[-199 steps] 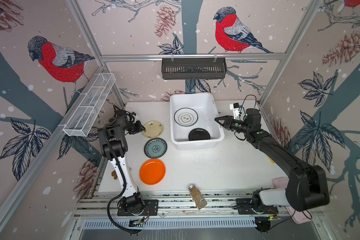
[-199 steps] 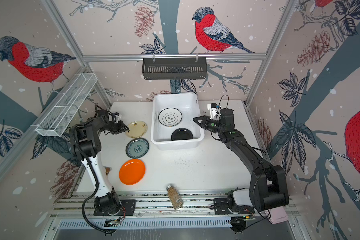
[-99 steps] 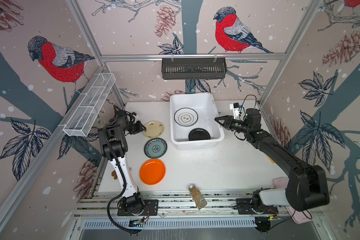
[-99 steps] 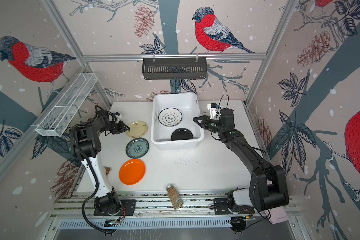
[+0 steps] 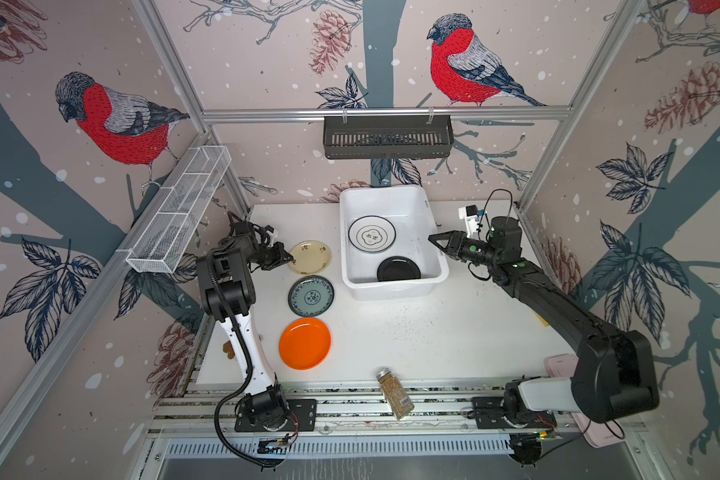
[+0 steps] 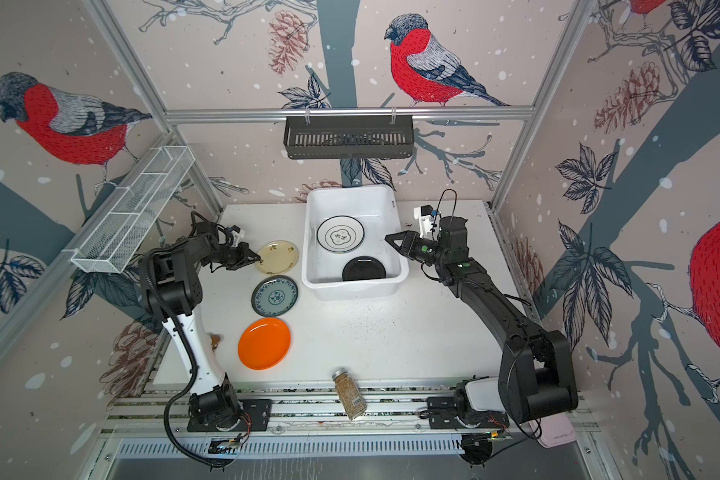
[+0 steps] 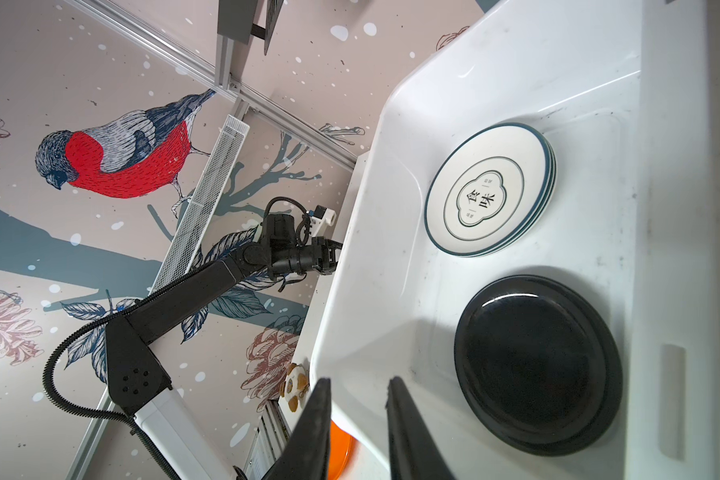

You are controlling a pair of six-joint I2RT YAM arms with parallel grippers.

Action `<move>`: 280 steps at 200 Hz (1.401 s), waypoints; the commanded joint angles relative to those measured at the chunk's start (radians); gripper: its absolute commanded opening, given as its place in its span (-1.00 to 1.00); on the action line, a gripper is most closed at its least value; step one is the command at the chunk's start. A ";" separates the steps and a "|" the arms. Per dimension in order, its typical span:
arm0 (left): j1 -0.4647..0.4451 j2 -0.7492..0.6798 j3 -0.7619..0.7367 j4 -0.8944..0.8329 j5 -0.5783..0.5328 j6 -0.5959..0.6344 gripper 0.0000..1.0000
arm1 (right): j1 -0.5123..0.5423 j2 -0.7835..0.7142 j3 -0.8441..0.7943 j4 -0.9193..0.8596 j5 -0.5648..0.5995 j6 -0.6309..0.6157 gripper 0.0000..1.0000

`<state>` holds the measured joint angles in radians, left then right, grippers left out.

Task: Place the plates into the plastic bin on the countertop
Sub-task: 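Close left gripper on the cream plate rim and tilt it upright, then lift the cream plate with left gripper and carry it over the bin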

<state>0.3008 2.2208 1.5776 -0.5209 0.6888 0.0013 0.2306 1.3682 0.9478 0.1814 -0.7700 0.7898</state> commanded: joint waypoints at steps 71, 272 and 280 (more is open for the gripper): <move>-0.002 -0.050 0.009 -0.016 -0.011 -0.017 -1.00 | 0.003 -0.005 0.009 0.038 -0.005 0.008 -0.48; -0.054 -0.305 0.138 0.001 -0.014 -0.130 -1.00 | 0.013 0.022 0.040 0.038 -0.014 0.003 -0.48; -0.059 -0.313 0.142 0.002 -0.014 -0.131 -1.00 | 0.013 0.023 0.042 0.037 -0.014 0.002 -0.48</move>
<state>0.2516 1.9358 1.7008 -0.5426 0.6685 -0.1089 0.2413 1.3876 0.9783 0.1886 -0.7765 0.7895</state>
